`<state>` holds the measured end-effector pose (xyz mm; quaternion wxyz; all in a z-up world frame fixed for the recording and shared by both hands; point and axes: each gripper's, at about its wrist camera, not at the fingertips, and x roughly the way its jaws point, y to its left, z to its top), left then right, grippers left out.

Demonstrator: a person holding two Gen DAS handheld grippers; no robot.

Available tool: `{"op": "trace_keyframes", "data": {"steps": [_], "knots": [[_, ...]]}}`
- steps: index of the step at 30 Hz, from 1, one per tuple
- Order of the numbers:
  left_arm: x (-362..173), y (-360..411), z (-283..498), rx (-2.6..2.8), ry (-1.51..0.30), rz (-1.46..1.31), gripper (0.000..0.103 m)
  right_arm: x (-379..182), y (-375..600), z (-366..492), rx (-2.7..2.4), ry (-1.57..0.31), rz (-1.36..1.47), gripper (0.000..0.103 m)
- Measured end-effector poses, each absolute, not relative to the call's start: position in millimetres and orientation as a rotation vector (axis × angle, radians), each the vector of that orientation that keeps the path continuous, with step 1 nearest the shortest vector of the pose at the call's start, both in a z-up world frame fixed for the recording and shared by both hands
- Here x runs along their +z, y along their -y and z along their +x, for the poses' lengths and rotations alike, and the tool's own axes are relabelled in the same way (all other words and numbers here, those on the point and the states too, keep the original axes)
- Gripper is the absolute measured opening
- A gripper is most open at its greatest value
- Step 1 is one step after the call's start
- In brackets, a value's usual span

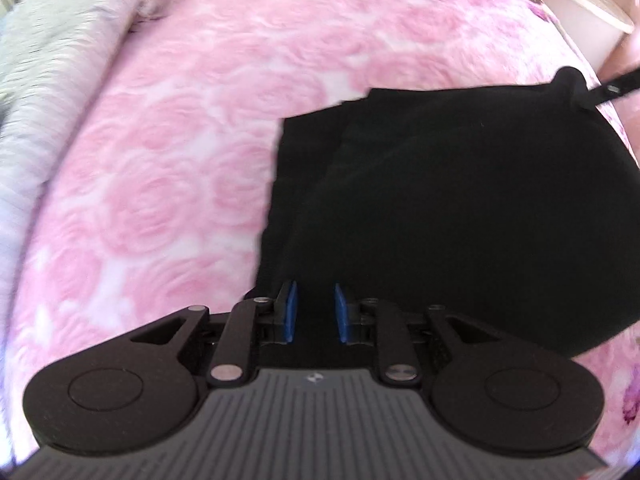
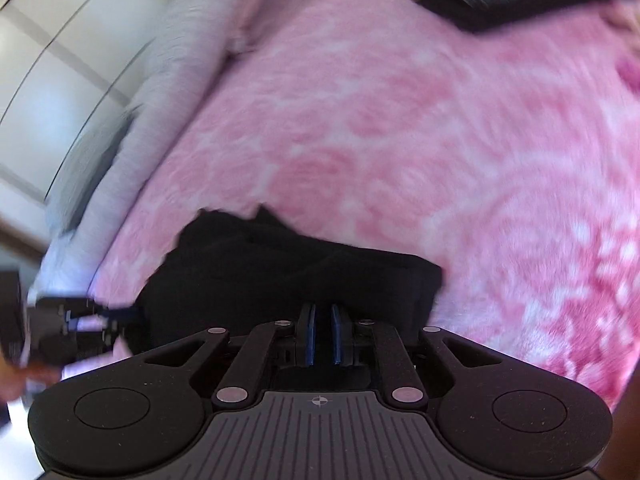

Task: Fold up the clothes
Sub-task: 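Straighten the folded edge with the right gripper, then open both grippers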

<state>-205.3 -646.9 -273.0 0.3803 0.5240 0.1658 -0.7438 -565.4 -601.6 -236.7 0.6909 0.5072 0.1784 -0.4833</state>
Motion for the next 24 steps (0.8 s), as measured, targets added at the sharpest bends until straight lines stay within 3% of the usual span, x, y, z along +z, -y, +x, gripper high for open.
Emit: {"op": "trace_keyframes", "data": {"steps": [5, 9, 16, 18, 24], "knots": [[-276.6, 632.0, -183.6, -1.822, -0.463, 1.347, 0.019, -212.3, 552.9, -512.3, -0.864, -0.536, 0.978, 0.012], [-308.6, 634.6, -191.3, -1.823, -0.426, 1.409, 0.017, -240.6, 527.0, -477.8, -0.824, -0.742, 0.911, 0.011], [-326.4, 625.5, -190.2, -1.889, -0.293, 1.398, 0.014, -288.1, 491.9, -478.9, -0.980, -0.900, 0.988, 0.011], [-322.4, 620.7, -184.5, -1.885, -0.305, 1.381, 0.014, -292.6, 479.9, -484.5, -1.044, -0.885, 1.026, 0.012], [-305.6, 614.4, -182.2, -1.834, -0.328, 1.422, 0.016, -237.3, 469.3, -453.3, -1.109, -0.807, 0.809, 0.012]]}}
